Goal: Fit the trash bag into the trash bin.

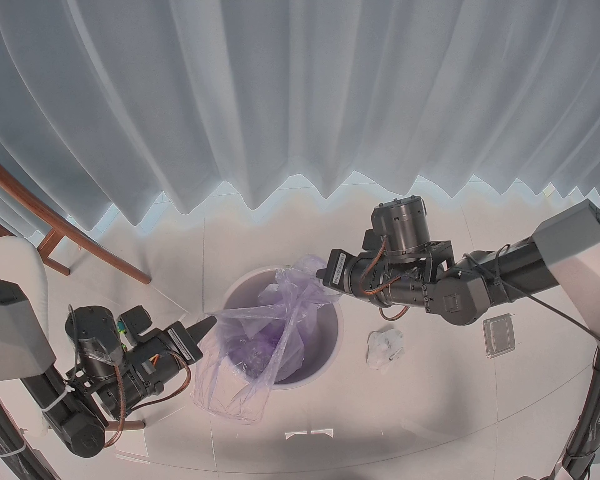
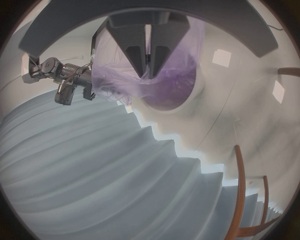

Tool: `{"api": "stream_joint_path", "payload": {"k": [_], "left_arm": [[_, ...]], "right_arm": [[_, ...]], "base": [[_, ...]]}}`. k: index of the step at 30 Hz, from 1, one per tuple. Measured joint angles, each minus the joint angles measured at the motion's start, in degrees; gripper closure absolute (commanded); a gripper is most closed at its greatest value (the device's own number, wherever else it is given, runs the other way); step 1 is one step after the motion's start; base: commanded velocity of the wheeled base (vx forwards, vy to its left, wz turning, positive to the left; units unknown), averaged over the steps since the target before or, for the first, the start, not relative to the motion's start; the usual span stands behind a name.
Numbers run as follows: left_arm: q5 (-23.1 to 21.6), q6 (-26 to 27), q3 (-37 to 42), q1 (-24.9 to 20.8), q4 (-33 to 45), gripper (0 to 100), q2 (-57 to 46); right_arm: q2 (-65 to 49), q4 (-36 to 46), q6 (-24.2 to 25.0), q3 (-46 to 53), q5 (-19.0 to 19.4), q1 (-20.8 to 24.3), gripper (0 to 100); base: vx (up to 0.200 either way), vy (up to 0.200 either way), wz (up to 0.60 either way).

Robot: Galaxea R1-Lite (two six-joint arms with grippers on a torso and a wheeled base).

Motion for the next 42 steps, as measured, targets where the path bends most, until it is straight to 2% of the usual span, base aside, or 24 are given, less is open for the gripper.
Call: {"api": "stream_joint_path", "payload": {"k": [4, 9, 15, 23, 29, 37, 42], "left_arm": [[1.12, 0.20, -0.77, -0.50, 0.00, 100, 3.24], [1.39, 0.20, -4.94, 1.24, -0.04, 100, 7.33], [1.39, -0.02, -10.14, 3.22, 0.65, 100, 10.83], [1.06, -0.30, -20.82, 7.88, 12.97, 100, 11.33], [0.79, -0.44, -28.56, 10.30, 21.31, 100, 10.08], [0.79, -0.40, -35.76, 11.24, 27.42, 100, 9.51], [0.89, -0.18, -37.79, 11.69, 28.55, 100, 10.02]], "right_arm": [[1.56, -0.55, -0.49, 0.41, 0.24, 0.30, 100], [1.12, -1.56, -1.34, 3.71, 0.77, 0.02, 100], [-0.52, -9.39, -1.87, 7.53, 1.07, -1.71, 100], [-1.44, -13.52, -2.44, 8.44, 3.16, -5.49, 100], [-0.56, -13.47, -2.57, 3.49, 4.90, -7.90, 100], [3.61, -10.84, -2.66, -5.56, 5.47, -9.47, 100], [6.75, -8.79, -2.74, -11.61, 5.36, -10.45, 100]], "base": [[0.000, 0.000, 0.00], [0.000, 0.000, 0.00], [0.000, 0.000, 0.00], [0.000, 0.000, 0.00], [0.000, 0.000, 0.00], [0.000, 0.000, 0.00], [0.000, 0.000, 0.00]]}}
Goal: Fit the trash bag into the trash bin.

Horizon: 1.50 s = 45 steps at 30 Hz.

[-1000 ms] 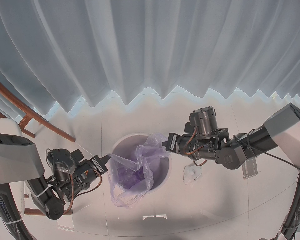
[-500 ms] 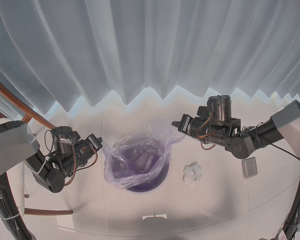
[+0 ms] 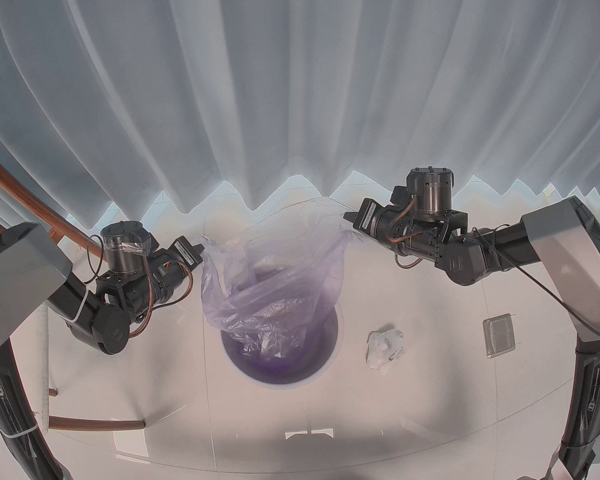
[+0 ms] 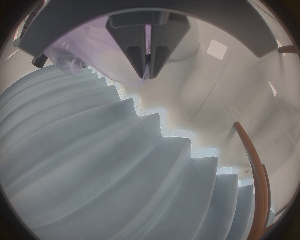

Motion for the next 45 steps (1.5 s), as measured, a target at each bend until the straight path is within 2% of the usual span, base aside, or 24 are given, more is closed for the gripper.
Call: {"api": "stream_joint_path", "payload": {"k": [11, 16, 24, 28, 40, 45], "left_arm": [[0.45, 1.45, -2.62, 3.11, 0.89, 100, 3.10], [0.45, 5.17, -2.45, 4.18, 0.76, 100, 4.50], [0.66, 5.80, 0.79, 4.27, -0.11, 100, 6.90], [0.67, 5.90, 2.61, 4.13, -2.39, 100, 8.72], [0.37, 7.30, 11.63, 4.10, -12.70, 100, 11.53], [0.11, 7.44, 16.70, 4.30, -19.71, 100, 11.78]], "right_arm": [[6.00, 5.14, -3.39, -8.95, -0.10, -2.95, 100], [7.59, 5.36, -3.80, -9.47, -0.11, -3.55, 100], [8.98, 4.90, -6.01, -6.22, -0.18, -3.72, 100], [9.58, 4.46, -7.55, -4.51, -0.18, -3.80, 100], [9.34, -0.57, -7.79, 2.90, -0.21, -4.21, 100], [8.44, -1.83, -7.69, 6.12, -0.18, -4.29, 100]], "base": [[0.000, 0.000, 0.00], [0.000, 0.000, 0.00], [0.000, 0.000, 0.00], [0.000, 0.000, 0.00], [0.000, 0.000, 0.00], [0.000, 0.000, 0.00]]}}
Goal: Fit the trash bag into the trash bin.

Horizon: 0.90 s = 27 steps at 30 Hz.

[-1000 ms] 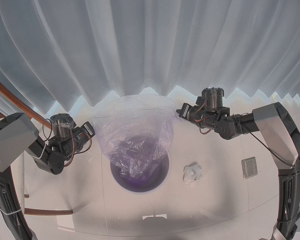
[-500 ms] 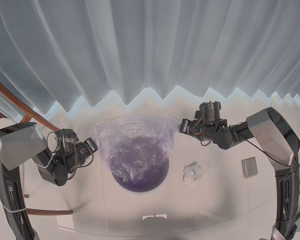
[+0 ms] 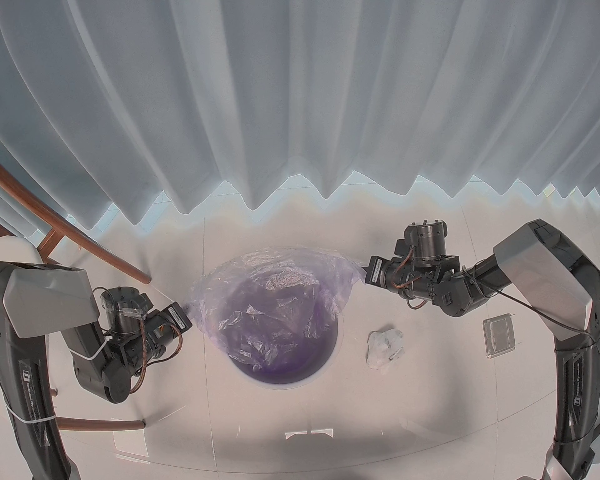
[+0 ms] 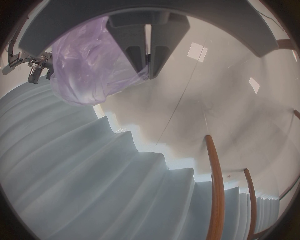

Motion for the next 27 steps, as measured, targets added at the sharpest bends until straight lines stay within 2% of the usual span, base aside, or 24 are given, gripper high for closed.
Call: {"api": "stream_joint_path", "payload": {"k": [6, 11, 12, 17, 26, 27], "left_arm": [[-0.18, 0.00, 5.42, -0.20, -7.58, 100, 0.85], [0.06, -0.33, 7.45, -0.80, -9.07, 100, 1.30], [0.15, -0.38, 7.63, -0.87, -9.09, 100, 1.27], [0.33, -0.46, 8.61, -1.19, -9.14, 100, -0.13], [0.33, -0.38, 9.46, -1.24, -9.12, 100, -3.34], [0.26, -0.33, 9.64, -1.26, -9.14, 0, -3.74]], "right_arm": [[-0.95, -4.85, 0.11, 4.47, 0.02, -0.48, 100], [-1.89, -8.90, 0.28, 8.02, 0.24, -0.50, 100], [-2.16, -9.20, 0.34, 8.61, 0.27, -0.50, 0], [-4.56, -10.33, 2.77, 12.03, 0.27, -0.45, 0], [-15.27, -11.20, 15.85, 21.64, 0.38, -0.12, 0], [-16.68, -11.15, 17.53, 22.66, 0.44, -0.01, 0]], "base": [[0.000, 0.000, 0.00], [0.000, 0.000, 0.00], [0.000, 0.000, 0.00], [0.000, 0.000, 0.00], [0.000, 0.000, 0.00], [0.000, 0.000, 0.00]]}}
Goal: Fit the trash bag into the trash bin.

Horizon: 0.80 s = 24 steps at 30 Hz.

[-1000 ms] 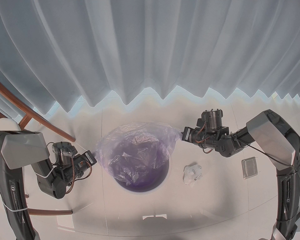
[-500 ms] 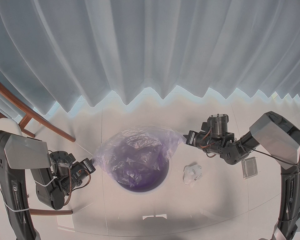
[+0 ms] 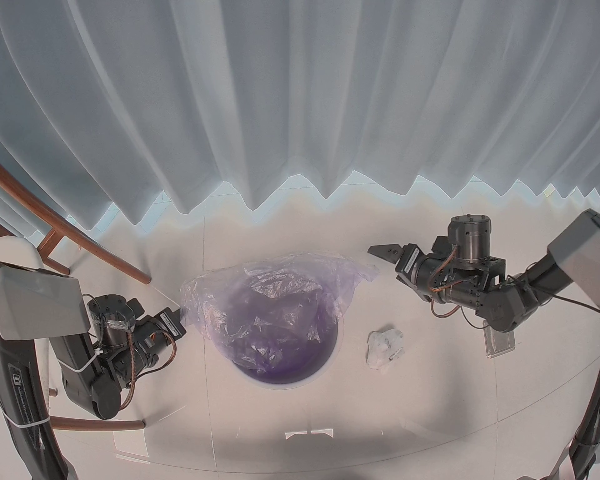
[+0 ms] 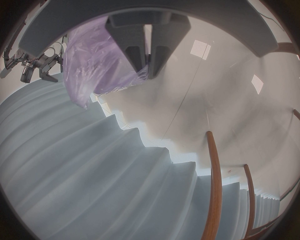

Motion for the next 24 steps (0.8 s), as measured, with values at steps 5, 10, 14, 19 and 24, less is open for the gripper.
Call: {"api": "stream_joint_path", "payload": {"k": [5, 10, 14, 19, 24], "left_arm": [[-1.82, 0.24, 3.10, -0.62, 0.00, 0, -2.43], [-3.54, 0.80, 7.08, -2.58, 0.02, 0, -5.63], [-4.11, 4.30, 10.57, -4.79, 0.00, 0, -8.22], [-4.50, 8.28, 13.24, -6.61, 0.00, 0, -9.98], [-4.72, 11.78, 14.53, -8.46, 0.02, 0, -10.90]], "right_arm": [[-7.12, 1.45, 10.12, 4.25, 0.22, 2.74, 0], [-11.36, 6.96, 14.45, 4.91, 0.20, 9.79, 0], [-12.56, 13.75, 15.41, 1.99, 0.16, 15.49, 0], [-11.78, 25.21, 15.79, -6.62, 0.05, 18.42, 0], [-9.16, 39.96, 14.71, -19.71, -0.04, 19.36, 0]], "base": [[0.000, 0.000, 0.00], [0.000, 0.000, 0.00], [0.000, 0.000, 0.00], [0.000, 0.000, 0.00], [0.000, 0.000, 0.00]]}}
